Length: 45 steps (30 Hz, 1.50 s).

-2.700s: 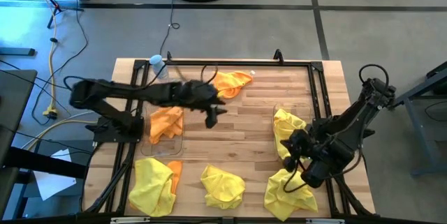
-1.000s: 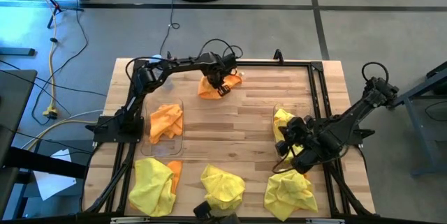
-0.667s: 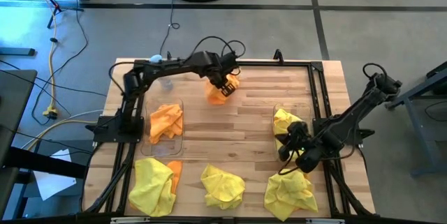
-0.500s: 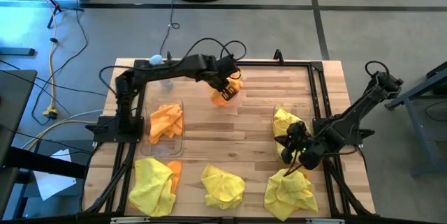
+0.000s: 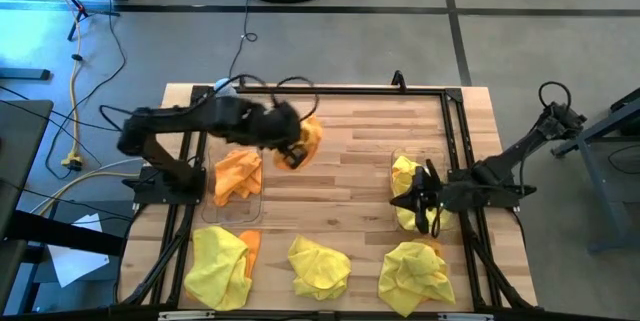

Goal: Sort microfiber towel by color & place in baskets
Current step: Put the orange towel into the left transparent bin

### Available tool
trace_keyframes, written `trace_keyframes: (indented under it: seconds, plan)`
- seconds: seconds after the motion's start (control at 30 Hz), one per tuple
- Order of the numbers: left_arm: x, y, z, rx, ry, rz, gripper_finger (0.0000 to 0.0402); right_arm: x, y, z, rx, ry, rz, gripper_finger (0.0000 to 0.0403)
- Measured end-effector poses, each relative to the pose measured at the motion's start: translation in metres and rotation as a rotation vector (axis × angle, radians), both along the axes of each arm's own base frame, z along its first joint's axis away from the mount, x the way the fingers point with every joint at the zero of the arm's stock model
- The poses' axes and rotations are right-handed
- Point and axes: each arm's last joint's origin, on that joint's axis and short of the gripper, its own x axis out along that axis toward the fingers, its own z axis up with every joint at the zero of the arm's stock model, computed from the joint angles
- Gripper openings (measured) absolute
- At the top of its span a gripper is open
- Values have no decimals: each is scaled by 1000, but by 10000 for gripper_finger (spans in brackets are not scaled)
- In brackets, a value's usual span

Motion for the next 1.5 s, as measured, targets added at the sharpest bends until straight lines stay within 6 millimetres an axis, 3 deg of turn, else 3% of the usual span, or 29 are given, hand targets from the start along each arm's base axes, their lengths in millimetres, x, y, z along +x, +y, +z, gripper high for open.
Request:
trace_keyframes:
  seconds: [0.17, 0.33, 0.8, 0.93, 1.07, 1.3, 1.5]
  plan:
    - [-36, -28, 5, -37, 88, 97, 0, 4, -5, 2, 16, -9, 13, 0]
    - [-49, -48, -4, -48, 104, 81, 0, 6, -9, 2, 16, -8, -11, 0]
    - [-97, -61, -82, -171, 335, 190, 0, 14, -16, 9, 103, -90, -93, 0]
    - [-100, -66, -104, -251, 369, 149, 0, 15, -19, 10, 129, -93, -125, 0]
    - [-91, -69, -128, -273, 353, -4, 0, 17, -23, 10, 148, -97, -162, 0]
    - [-96, -50, -166, -226, 455, -65, 0, 19, -29, 10, 156, -110, -208, 0]
    - [-95, -44, -182, -291, 470, -142, 5, 20, -33, 11, 162, -121, -266, 0]
